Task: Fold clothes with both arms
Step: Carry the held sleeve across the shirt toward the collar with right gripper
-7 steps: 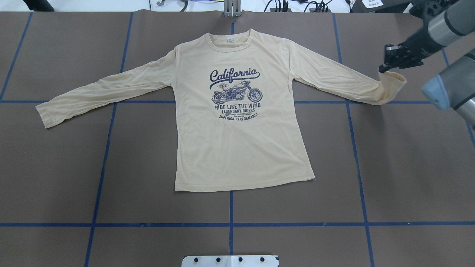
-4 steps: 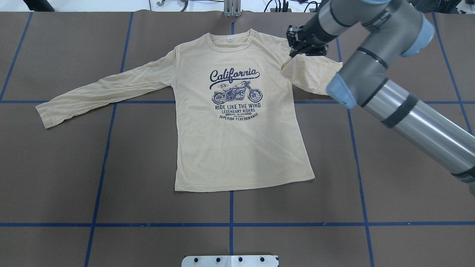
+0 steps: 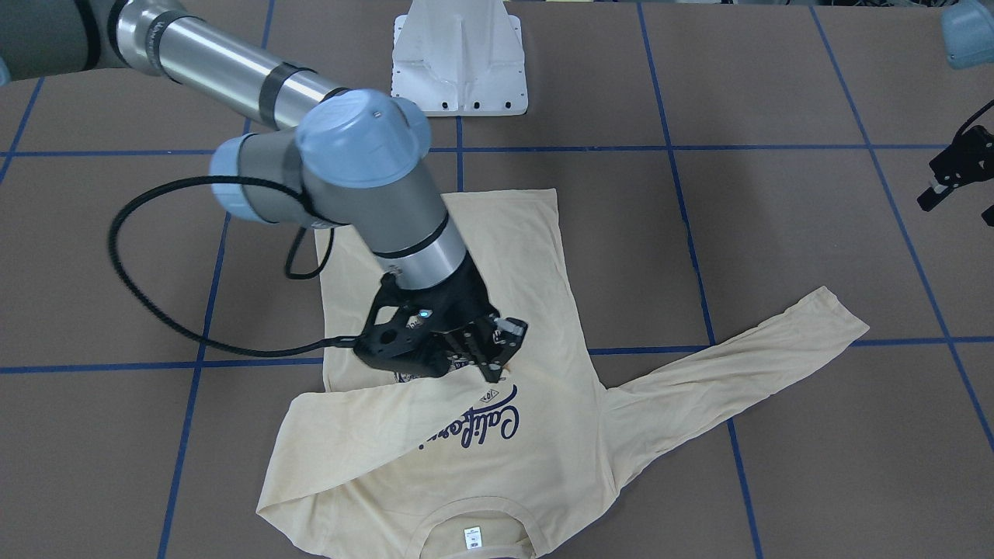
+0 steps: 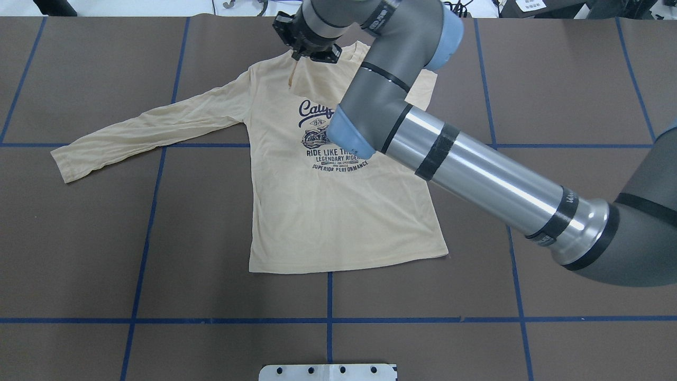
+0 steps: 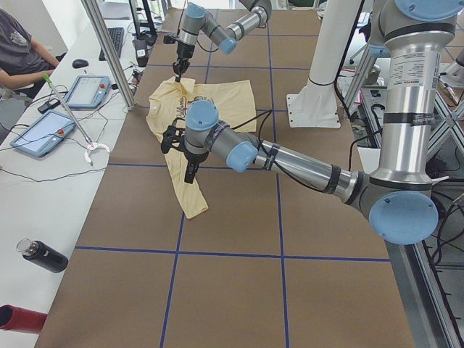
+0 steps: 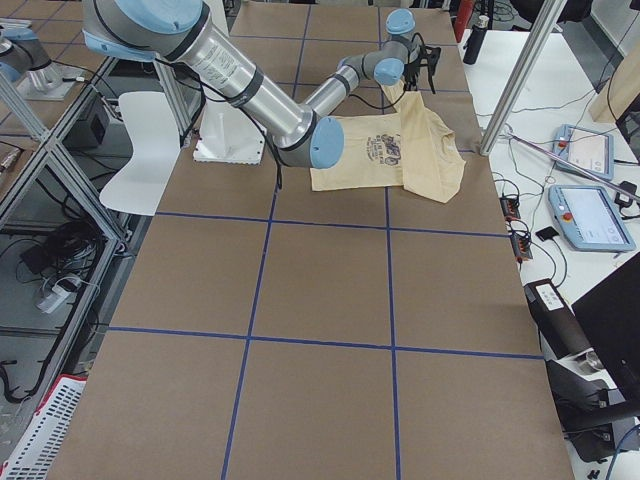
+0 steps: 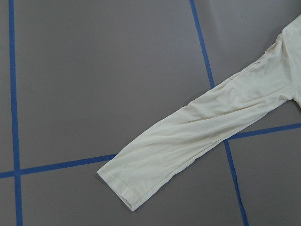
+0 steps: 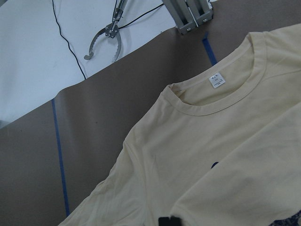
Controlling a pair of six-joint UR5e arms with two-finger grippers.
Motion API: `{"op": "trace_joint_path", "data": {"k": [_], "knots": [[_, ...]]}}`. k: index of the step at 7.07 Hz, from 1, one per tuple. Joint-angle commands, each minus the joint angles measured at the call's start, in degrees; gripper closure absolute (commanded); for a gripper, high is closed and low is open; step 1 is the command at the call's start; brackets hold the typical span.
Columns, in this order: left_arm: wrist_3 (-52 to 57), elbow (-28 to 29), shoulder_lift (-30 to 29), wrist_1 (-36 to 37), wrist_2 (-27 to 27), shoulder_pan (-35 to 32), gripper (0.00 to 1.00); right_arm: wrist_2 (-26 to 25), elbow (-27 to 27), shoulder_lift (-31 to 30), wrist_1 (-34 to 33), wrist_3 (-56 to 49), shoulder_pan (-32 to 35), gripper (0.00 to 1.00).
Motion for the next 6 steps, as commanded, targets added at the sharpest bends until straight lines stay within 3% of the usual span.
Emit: {"op": "trace_joint_path", "data": {"k": [1,2,4,6], "knots": [[0.1,0.3,0.0,0.0,0.0,0.9,0.00,-9.4,-10.6,8.3,2.0,0.3,-5.8,0.54],[-0.6,0.3,0.0,0.0,-0.1,1.2,0.00,-12.0,-15.5,10.5,4.7,0.5,-7.0,0.01],[-0.6,2.1,-0.3,-4.4,0.6,7.6,0.00,-12.7,-17.0,11.2,4.9,2.9,-7.1,0.01],[-3.0,10.1,-0.2,-16.8,6.4,11.6,0.00,-11.4,-11.3,7.7,4.5,9.0,-5.8,0.01]]}}
